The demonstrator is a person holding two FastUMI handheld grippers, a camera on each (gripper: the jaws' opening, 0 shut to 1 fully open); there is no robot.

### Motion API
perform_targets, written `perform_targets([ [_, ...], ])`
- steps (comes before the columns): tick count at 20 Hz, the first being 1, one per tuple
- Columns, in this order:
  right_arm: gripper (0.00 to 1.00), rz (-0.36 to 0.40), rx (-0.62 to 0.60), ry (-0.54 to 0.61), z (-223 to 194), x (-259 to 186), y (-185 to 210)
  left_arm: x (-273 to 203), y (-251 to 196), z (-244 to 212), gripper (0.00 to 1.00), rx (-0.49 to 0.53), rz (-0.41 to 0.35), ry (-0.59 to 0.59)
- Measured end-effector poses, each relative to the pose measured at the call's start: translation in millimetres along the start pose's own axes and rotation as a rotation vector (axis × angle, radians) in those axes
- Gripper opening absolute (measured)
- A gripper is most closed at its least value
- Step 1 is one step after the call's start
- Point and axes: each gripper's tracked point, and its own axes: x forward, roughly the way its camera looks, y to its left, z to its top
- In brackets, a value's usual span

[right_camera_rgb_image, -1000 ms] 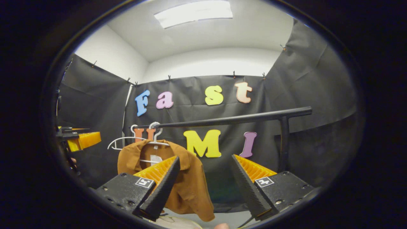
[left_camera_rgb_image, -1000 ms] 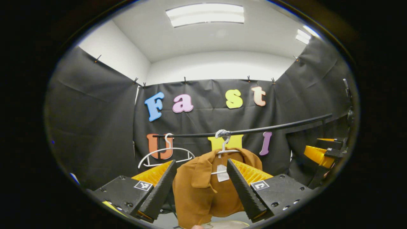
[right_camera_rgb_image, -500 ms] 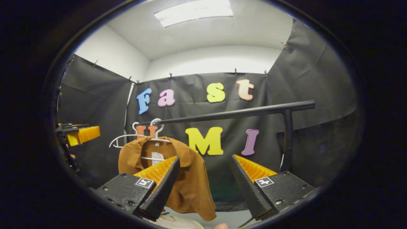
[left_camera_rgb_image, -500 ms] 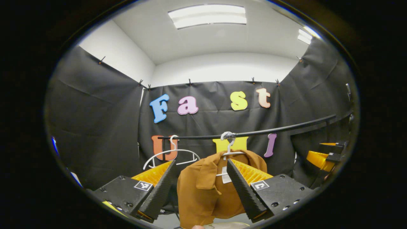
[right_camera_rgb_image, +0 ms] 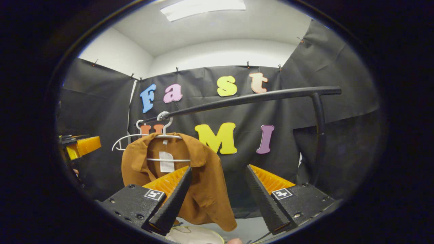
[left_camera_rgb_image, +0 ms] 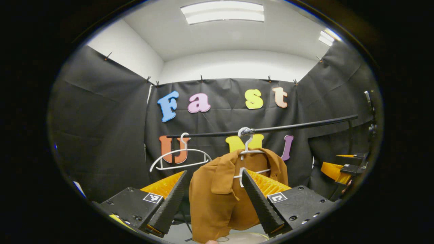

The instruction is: Grasp the clothes on the hanger with both hands and then place them into the laundry hamper below.

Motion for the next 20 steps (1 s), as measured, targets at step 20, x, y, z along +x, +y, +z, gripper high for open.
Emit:
perform_targets([
  [20, 1.00, 0.029, -0.001, 0.186, -73, 124, 67, 95, -35, -122, 1.00, -0.120, -0.067, 0.217],
])
